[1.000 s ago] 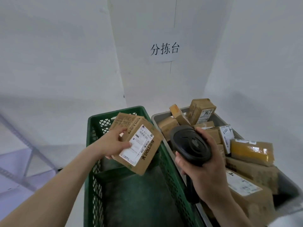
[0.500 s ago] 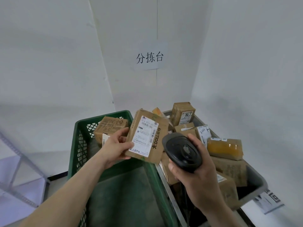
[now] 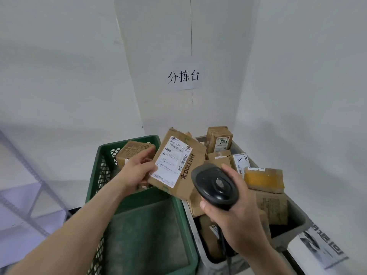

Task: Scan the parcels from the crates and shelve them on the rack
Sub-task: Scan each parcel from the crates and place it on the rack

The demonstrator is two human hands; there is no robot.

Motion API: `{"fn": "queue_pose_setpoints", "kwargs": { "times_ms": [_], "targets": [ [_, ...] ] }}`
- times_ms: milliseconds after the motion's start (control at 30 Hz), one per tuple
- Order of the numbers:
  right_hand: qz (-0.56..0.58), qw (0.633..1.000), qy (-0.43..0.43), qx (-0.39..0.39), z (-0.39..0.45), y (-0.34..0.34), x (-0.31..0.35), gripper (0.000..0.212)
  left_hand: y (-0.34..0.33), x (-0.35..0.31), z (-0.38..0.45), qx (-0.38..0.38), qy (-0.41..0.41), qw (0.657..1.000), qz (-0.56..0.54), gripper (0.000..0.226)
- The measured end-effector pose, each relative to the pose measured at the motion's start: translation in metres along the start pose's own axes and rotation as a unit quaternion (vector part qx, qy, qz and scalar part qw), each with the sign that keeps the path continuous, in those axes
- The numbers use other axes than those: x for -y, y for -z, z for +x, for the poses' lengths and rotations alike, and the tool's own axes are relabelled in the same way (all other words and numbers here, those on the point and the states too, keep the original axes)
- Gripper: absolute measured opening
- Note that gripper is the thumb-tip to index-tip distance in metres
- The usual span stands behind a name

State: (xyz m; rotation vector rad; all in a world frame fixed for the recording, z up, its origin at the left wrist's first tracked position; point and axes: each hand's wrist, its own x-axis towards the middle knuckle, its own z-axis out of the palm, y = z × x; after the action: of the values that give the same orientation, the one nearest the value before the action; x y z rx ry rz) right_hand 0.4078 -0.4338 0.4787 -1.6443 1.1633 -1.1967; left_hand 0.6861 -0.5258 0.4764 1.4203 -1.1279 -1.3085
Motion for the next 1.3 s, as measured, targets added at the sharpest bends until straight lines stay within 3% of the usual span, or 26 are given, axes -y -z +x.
{"fn": "queue_pose_setpoints", "kwargs": {
  "times_ms": [167, 467, 933, 1300],
  "targets": [
    [-0.032, 0.999, -0.007, 0.041, -0.008, -0.001, 0.008, 0.087, 0.012, -0.037, -0.015, -0.001, -0.041, 0.983, 0.177, 0.062],
    [-0.057, 0.998, 0.003, 0.012, -0.028, -0.018, 0.031, 0.087, 0.027, -0.090, -0.019, 0.114, -0.065, 0.944, 0.303, 0.058],
    [-0.112, 0.993, -0.005, -0.048, -0.079, -0.071, 0.067, 0.076, 0.056, -0.106, -0.037, 0.187, -0.117, 0.915, 0.337, 0.060],
    [-0.091, 0.989, -0.026, -0.112, -0.118, -0.089, 0.077, 0.087, 0.059, -0.098, -0.055, 0.229, -0.137, 0.908, 0.323, 0.060]
  ]
}}
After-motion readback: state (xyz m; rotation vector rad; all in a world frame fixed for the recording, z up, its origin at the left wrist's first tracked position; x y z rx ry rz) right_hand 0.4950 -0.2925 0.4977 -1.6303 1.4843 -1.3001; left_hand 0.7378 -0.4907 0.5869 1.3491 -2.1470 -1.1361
